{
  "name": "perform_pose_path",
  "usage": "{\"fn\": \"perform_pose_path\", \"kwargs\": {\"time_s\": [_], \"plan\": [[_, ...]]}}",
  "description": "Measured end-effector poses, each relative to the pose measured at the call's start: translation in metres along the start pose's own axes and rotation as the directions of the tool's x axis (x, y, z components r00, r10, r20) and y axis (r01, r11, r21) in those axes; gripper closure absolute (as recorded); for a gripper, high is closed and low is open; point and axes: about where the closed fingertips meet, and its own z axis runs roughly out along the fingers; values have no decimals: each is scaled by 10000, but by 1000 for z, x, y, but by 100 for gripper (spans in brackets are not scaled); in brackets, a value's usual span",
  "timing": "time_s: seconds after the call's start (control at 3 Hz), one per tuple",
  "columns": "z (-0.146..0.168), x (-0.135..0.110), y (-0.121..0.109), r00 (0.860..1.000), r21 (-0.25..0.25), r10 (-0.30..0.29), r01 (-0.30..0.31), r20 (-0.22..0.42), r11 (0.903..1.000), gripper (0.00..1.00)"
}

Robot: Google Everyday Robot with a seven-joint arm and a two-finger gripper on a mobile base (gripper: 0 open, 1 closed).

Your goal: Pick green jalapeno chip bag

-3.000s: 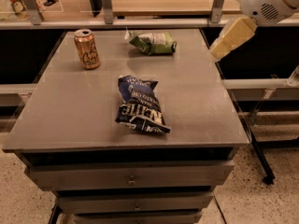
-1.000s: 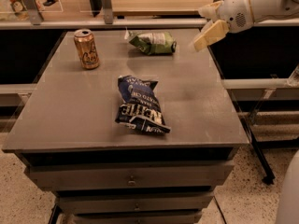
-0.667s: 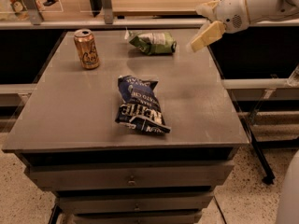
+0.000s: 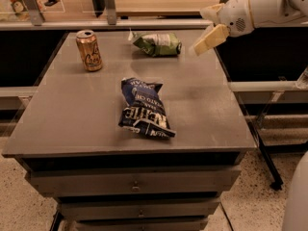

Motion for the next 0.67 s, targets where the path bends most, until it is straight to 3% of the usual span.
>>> {"fn": "perform_pose_path", "kwargs": {"time_s": [0.67], "plan": [[42, 6, -18, 9985, -264, 224, -211, 494, 9994, 0]]}}
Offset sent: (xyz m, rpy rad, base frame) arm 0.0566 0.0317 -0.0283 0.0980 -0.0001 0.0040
